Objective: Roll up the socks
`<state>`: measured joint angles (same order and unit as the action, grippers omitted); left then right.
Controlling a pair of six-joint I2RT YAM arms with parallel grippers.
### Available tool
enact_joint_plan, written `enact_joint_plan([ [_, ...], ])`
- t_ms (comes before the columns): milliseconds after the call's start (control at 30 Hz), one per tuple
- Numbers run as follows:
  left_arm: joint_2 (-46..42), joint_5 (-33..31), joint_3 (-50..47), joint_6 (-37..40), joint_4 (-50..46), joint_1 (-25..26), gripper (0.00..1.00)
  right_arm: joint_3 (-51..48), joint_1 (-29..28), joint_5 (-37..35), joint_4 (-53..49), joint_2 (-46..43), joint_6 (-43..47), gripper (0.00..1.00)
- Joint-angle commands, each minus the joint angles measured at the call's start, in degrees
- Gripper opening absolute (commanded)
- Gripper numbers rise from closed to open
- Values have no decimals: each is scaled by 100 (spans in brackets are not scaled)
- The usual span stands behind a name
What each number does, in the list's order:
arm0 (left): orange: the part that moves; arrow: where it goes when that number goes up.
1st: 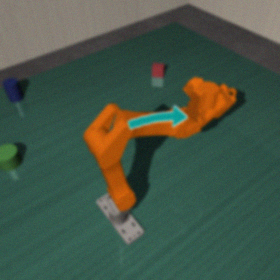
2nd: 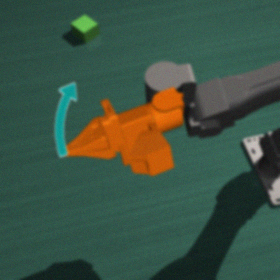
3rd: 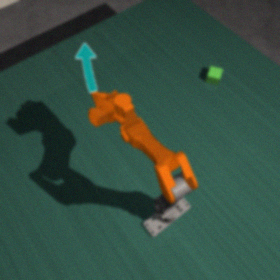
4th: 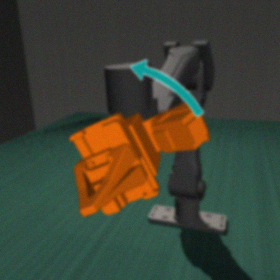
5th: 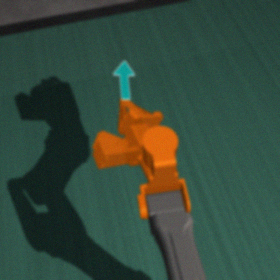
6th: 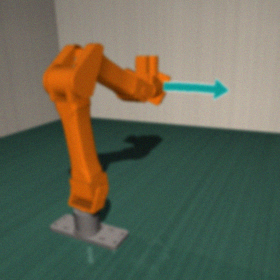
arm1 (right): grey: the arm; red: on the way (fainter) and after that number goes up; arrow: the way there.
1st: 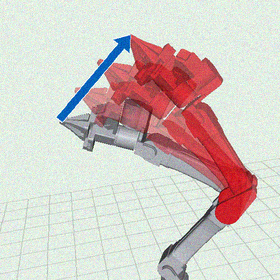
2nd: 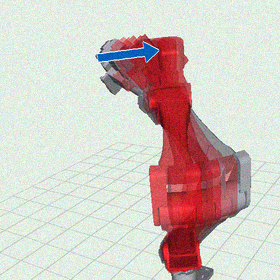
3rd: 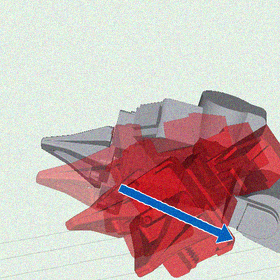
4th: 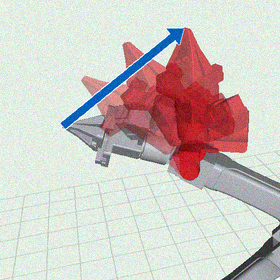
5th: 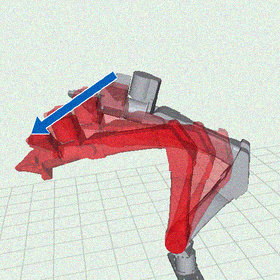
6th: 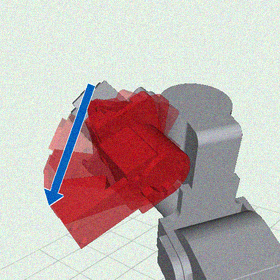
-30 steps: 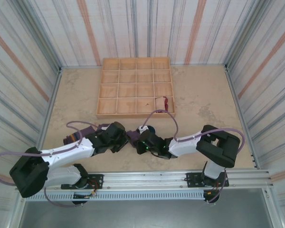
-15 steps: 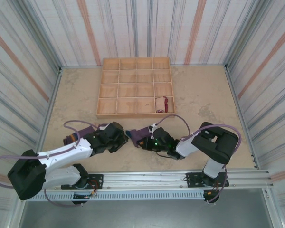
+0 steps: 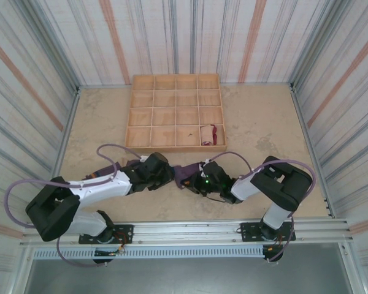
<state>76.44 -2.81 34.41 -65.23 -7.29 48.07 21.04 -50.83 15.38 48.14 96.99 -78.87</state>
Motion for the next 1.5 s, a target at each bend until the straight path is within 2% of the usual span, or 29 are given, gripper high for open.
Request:
enact_joint_plan([
  [0,94,84,88,480,486,-27,56,-532,187,-1,-915,543,-503,0],
  [233,300,153,86,688,1058,-31,55,-754,275,198,-212,925,-1012,0],
  [600,1112,296,346,668,1219,-31,50,-856,329,183,-235,1010,-1183,0],
  [833,1451,344,424,569,1229,-32,32,-856,340,190,-104,1070,-1153,1],
  [1000,1430,291,522,523,767,-91,12,-785,345,166,-271,800,-799,23],
  [1133,1234,189,722,568,-71,-233,6,-448,337,41,-1521,79,-139,35],
  [1300,834,88,718,310,-848,-430,2,466,212,-524,-3864,-934,1407,45],
  [1467,464,111,401,-81,-941,-415,1,1150,14,-1088,-4906,-1346,2485,50],
])
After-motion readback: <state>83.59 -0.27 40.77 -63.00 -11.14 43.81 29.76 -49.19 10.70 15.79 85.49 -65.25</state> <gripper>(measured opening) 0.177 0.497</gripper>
